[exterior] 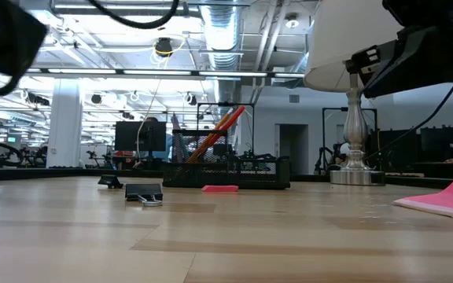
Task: Pick and place office supplies into organizer
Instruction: Put the yellow pencil into the top left compartment of the black desk organizer
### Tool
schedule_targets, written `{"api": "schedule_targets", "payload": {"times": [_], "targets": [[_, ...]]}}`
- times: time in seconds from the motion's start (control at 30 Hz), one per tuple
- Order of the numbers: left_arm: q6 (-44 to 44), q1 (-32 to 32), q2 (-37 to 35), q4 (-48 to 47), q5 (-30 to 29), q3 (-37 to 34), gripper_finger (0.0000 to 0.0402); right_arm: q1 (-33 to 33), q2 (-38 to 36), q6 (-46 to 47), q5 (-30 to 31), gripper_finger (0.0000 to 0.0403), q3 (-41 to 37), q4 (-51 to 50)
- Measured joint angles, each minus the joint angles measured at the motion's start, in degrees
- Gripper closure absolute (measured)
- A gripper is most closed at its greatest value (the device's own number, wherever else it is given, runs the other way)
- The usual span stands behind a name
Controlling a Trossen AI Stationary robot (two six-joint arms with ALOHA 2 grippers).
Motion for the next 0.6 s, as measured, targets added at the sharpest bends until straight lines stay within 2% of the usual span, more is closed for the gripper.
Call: {"api": "schedule_targets", "payload": {"times": [0.17, 0.47, 0.6], "targets": [[-0.7, -0.5, 0.0, -6.2, -3.3, 3.4, 0.0286, 0.0, 0.0, 0.4, 0.0, 0.0396, 0.0, 0.0], [-9.0, -3.6, 0.0, -17.9, -3.5, 6.5, 0.0286, 0.0, 0.0, 0.4, -0.9, 0.0396, 0.0, 0.0], [-10.7, -3.9, 0.0, -19.2, -6.8, 6.6, 0.0286, 0.1, 0.0, 0.4, -1.1, 0.0396, 0.0, 0.0]]}}
